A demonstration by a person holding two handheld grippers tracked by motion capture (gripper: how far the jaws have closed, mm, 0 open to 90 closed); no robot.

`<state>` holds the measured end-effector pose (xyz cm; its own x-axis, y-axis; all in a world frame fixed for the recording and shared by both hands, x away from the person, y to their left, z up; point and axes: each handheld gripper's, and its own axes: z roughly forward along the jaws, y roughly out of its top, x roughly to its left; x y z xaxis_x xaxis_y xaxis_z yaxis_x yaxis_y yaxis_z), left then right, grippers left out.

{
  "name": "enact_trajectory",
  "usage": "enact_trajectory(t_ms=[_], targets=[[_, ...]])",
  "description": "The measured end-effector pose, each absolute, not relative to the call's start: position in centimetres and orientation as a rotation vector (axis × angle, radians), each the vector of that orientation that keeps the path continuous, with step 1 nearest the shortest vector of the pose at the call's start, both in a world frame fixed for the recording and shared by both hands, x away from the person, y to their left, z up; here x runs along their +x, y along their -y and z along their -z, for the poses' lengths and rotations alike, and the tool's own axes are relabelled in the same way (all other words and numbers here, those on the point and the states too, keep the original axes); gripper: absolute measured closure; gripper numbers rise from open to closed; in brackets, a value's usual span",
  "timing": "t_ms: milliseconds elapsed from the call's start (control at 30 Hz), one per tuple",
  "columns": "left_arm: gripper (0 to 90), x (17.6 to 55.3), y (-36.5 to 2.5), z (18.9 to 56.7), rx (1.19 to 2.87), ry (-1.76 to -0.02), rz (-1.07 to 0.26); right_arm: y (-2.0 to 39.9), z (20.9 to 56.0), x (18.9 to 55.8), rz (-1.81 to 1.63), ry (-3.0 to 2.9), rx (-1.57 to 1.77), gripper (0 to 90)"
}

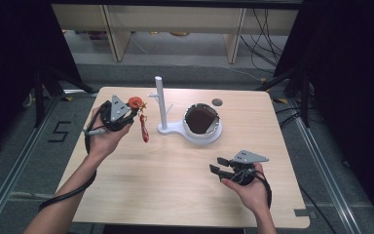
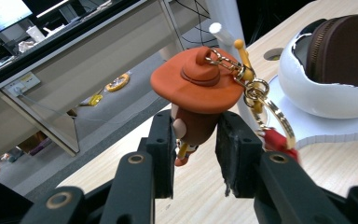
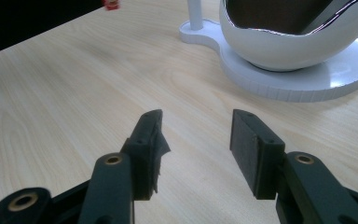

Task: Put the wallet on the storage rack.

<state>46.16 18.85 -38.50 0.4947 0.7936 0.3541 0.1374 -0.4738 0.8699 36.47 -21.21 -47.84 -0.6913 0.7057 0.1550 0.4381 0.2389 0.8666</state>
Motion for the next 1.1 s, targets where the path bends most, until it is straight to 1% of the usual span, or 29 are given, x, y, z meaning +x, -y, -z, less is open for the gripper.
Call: enact_trajectory(t_ms=[333,600,700,967,1067,1100], targets=[[67.1,47.1,-19.1,38.2,1.904,-0.791,-1.013,21.3,48.0,36.4,-1.421,-2.253,1.110,54.3],[67.2,47.6,-19.1,37.9,1.885,-0.822,-1.019,21.6,48.0,36.5,-1.422,-2.249,1.067,53.8],[67.2,47.8,-19.2,37.8,1.885,-0.828,-1.023,21.6,47.9,36.3,-1.419,-2.269,1.112,53.6],[67.2,48.3,-19.3,37.5,1.878,-0.854,-1.024,21.4,48.0,36.5,-1.419,-2.239,1.048,53.2],[67.2,48.6,-19.2,37.3,1.876,-0.859,-1.028,21.3,47.9,36.4,-1.435,-2.250,1.056,53.0],[67.2,48.8,-19.1,37.2,1.878,-0.857,-1.033,21.1,47.9,36.2,-1.446,-2.264,1.112,52.9]])
